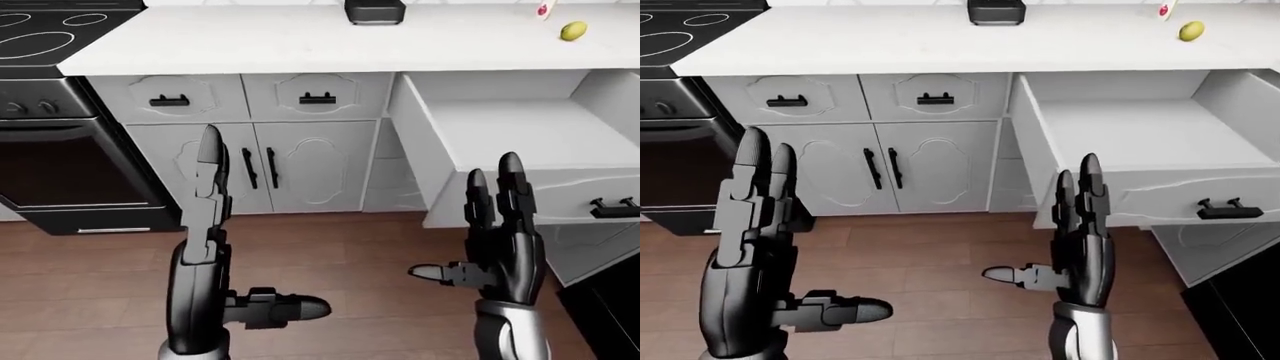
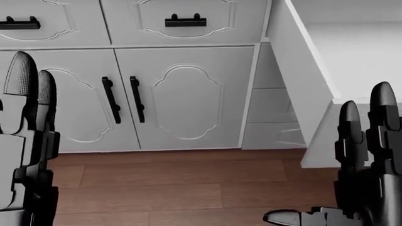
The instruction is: Close the right drawer.
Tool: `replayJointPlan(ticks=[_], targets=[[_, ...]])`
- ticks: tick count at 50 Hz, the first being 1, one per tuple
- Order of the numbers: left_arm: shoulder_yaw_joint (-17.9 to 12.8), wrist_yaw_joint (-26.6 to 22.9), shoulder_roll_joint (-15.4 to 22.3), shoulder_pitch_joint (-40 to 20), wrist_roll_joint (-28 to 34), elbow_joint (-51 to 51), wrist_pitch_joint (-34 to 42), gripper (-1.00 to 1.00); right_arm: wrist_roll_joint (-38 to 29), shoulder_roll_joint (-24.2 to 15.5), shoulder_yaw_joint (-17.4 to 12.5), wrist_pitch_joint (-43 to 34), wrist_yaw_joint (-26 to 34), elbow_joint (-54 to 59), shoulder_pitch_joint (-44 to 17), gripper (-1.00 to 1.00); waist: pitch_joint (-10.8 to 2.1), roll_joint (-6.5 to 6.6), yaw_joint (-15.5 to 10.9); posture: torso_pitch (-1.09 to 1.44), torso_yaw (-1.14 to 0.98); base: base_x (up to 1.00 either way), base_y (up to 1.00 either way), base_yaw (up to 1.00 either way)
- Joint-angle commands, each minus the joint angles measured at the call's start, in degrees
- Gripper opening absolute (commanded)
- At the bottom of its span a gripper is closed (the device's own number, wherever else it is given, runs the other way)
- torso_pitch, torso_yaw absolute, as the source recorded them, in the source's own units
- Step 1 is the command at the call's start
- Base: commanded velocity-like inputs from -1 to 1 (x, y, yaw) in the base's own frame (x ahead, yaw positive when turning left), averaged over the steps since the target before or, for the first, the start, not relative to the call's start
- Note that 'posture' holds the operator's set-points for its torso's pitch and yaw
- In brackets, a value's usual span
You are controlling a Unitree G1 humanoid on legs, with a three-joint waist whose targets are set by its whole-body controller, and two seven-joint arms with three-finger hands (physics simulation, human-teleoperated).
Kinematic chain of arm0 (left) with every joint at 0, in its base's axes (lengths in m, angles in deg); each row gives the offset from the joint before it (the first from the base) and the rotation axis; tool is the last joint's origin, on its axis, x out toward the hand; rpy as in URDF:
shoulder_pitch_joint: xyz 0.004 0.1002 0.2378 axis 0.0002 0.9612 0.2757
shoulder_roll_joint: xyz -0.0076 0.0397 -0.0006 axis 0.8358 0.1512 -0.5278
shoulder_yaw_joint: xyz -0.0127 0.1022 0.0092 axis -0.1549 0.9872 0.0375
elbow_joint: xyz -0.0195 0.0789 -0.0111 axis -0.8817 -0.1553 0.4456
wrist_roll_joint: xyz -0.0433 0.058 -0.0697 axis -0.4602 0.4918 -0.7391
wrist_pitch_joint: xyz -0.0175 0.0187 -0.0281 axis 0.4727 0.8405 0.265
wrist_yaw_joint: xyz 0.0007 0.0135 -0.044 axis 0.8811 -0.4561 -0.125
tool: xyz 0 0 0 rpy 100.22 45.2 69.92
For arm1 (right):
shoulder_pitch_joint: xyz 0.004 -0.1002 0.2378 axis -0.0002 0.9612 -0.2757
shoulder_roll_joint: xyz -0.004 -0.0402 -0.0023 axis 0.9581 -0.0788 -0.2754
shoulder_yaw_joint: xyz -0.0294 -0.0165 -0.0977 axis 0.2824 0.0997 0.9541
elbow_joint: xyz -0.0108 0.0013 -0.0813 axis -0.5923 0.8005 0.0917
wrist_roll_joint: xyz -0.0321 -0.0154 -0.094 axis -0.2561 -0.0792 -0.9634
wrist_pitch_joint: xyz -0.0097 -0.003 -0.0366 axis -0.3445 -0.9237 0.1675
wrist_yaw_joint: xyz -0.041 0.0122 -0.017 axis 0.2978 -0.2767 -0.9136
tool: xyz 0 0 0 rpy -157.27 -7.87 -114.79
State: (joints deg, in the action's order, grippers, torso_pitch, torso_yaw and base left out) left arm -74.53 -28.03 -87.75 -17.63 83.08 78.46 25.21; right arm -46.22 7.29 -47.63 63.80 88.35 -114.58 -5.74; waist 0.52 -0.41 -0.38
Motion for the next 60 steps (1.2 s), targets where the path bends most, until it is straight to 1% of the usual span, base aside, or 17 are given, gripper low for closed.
replayJointPlan(ticks=[1,3,11,18,24,28,29,31,37,39,41,42,44,51,53,55,60], targets=[[0.1,0.3,0.0,-0.5,0.0,2.1,-1.3,1.0,0.1,-0.2,0.0,1.5,0.4,-2.4,-0.6,1.0,-1.37,0.17,0.3,0.0,0.0,0.0,0.0,-0.12],[0.1,0.3,0.0,-0.5,0.0,2.1,-1.3,1.0,0.1,-0.2,0.0,1.4,0.5,-2.3,-0.5,1.0,0.28,0.47,0.3,0.0,0.0,0.0,0.0,-0.17],[0.1,0.4,0.1,-0.3,0.0,2.1,-1.6,1.0,0.2,-0.2,0.1,1.7,1.0,-2.2,-0.3,1.0,1.25,0.43,1.1,0.0,0.0,0.0,0.0,-0.28],[0.4,0.4,0.1,-0.1,0.1,2.4,-1.6,1.0,0.2,-0.2,0.2,1.7,1.2,-2.1,-0.3,1.0,2.12,2.91,0.8,0.0,0.0,0.0,0.0,-0.29],[0.6,0.3,0.2,-0.2,0.1,2.3,-1.6,1.0,0.2,-0.2,0.3,1.7,1.6,-2.2,-0.1,1.0,1.34,1.15,0.4,0.0,0.0,0.0,0.0,-0.3],[0.6,0.3,0.2,-0.2,0.2,2.4,-1.5,1.0,0.4,-0.2,0.3,1.7,1.8,-2.2,-0.1,1.0,1.23,-2.71,0.3,0.0,0.0,0.0,0.0,-0.31],[0.7,0.3,0.2,-0.2,0.1,2.4,-1.5,1.0,0.3,-0.2,0.3,1.7,1.9,-2.1,-0.1,1.0,1.55,-0.66,1.0,0.0,0.0,0.0,0.0,-0.31],[0.7,0.3,0.2,-0.2,0.2,2.4,-1.5,1.0,0.3,-0.2,0.3,1.6,1.9,-2.2,-0.1,1.0,1.54,-1.78,1.1,0.0,0.0,0.0,0.0,-0.32],[0.7,0.2,0.2,-0.2,0.1,2.4,-1.5,1.0,0.2,-0.1,0.5,1.6,2.0,-2.4,0.1,1.0,2.56,0.87,0.7,0.0,0.0,0.0,0.0,-0.32],[0.7,0.2,0.3,-0.3,0.0,2.3,-1.5,1.0,0.1,-0.1,0.5,1.6,1.9,-2.2,0.0,1.0,2.69,2.54,0.6,0.0,0.0,0.0,0.0,-0.33],[0.8,0.2,0.3,-0.2,0.2,2.1,-1.7,1.0,0.3,-0.2,0.4,1.6,2.0,-2.2,0.0,1.0,1.41,6.1,0.3,0.0,0.0,0.0,0.0,-0.33],[0.7,0.2,0.3,-0.2,0.1,2.1,-1.7,1.0,0.2,-0.2,0.5,1.6,2.0,-2.1,0.0,1.0,1.72,3.92,-0.3,0.0,0.0,0.0,0.0,-0.32],[0.7,0.2,0.3,-0.1,0.1,2.1,-1.8,1.0,0.2,-0.2,0.4,1.6,1.9,-2.1,0.0,1.0,2.15,4.27,-0.1,0.0,0.0,0.0,0.0,-0.32],[0.9,0.3,0.3,-0.1,0.2,2.0,-1.9,1.0,0.2,-0.2,0.4,1.7,2.2,-1.9,0.0,1.0,1.79,0.97,0.0,0.0,0.0,0.0,0.0,-0.33],[0.9,0.3,0.3,-0.2,0.2,1.9,-1.8,1.0,0.2,-0.2,0.3,1.7,2.1,-1.9,0.0,1.0,1.75,-0.7,0.0,0.0,0.0,0.0,0.0,-0.33],[0.9,0.3,0.3,-0.1,0.1,1.9,-1.9,1.0,0.2,-0.2,0.4,1.7,2.2,-2.0,0.0,1.0,0.75,-4.0,0.3,0.0,0.0,0.0,0.0,-0.32],[0.9,0.2,0.3,-0.1,0.2,1.9,-1.8,1.0,0.2,-0.2,0.4,1.7,2.4,-1.9,0.1,1.0,1.4,-1.57,1.1,0.0,0.0,0.0,0.0,-0.33]])
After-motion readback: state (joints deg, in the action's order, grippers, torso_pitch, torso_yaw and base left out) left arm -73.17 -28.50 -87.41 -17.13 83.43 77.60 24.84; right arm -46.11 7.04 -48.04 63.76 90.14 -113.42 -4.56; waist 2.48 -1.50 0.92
